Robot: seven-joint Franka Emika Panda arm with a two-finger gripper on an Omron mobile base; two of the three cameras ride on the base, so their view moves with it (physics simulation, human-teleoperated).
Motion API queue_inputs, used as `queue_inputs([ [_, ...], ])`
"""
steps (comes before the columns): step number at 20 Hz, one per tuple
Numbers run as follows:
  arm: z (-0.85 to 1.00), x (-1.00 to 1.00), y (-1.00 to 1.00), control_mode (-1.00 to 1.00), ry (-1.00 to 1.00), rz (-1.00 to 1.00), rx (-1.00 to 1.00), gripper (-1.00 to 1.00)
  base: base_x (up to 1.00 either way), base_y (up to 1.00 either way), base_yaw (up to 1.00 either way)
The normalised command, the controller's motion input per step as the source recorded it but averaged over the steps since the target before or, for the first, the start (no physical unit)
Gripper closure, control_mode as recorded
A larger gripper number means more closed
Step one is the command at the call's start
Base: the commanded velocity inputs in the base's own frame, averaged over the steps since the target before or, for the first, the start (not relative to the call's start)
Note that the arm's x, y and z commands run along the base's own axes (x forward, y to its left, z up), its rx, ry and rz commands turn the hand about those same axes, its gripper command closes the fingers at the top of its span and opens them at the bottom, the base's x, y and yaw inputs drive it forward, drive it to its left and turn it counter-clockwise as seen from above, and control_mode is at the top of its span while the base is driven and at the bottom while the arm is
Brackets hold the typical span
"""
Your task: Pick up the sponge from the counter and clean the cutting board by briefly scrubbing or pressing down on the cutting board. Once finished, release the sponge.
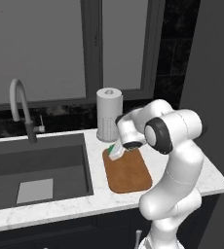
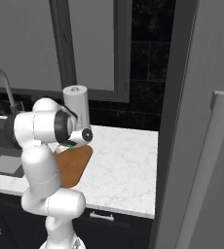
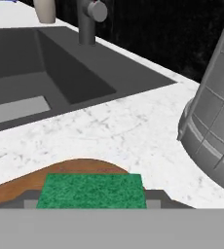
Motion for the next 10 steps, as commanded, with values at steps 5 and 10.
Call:
queue_inputs([
  [5, -0.17, -0.4, -0.41, -1.0, 0.15, -0.03, 0.0, 1.0, 0.0, 0.0, 0.0],
  [10, -0.54, -0.57, -0.26, -1.0, -0.12, 0.0, 0.0, 1.0, 0.0, 0.0, 0.0],
])
